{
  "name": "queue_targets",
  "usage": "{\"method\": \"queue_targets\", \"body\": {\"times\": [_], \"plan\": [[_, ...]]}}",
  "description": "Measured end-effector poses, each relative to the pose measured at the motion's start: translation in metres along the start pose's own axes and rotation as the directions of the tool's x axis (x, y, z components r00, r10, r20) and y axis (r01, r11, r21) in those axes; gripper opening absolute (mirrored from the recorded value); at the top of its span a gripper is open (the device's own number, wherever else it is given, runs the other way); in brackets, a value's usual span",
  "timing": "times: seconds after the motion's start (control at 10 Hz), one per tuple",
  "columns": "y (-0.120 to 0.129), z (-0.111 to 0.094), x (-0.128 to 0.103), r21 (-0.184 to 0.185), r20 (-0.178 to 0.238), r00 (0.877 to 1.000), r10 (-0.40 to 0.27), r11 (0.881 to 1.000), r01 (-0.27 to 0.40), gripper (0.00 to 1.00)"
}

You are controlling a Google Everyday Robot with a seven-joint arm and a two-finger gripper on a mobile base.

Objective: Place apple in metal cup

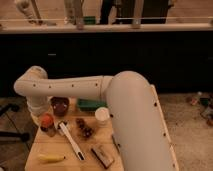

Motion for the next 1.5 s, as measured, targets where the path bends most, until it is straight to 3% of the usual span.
{"method": "queue_targets", "body": {"times": [0.3, 0.4, 1.0, 1.1, 1.5], "plan": [[0.0, 0.0024, 0.0006, 0.003, 0.008, 1.0, 0.0, 1.0, 0.0, 0.04], [0.0003, 0.0023, 0.0005, 0.003, 0.008, 1.0, 0.0, 1.0, 0.0, 0.1], [0.0003, 0.0031, 0.0004, 0.004, 0.008, 1.0, 0.001, 1.0, -0.001, 0.72], [0.0003, 0.0031, 0.0004, 0.004, 0.008, 1.0, 0.0, 1.0, 0.0, 0.78], [0.0003, 0.0031, 0.0004, 0.004, 0.008, 1.0, 0.001, 1.0, -0.001, 0.8]]}}
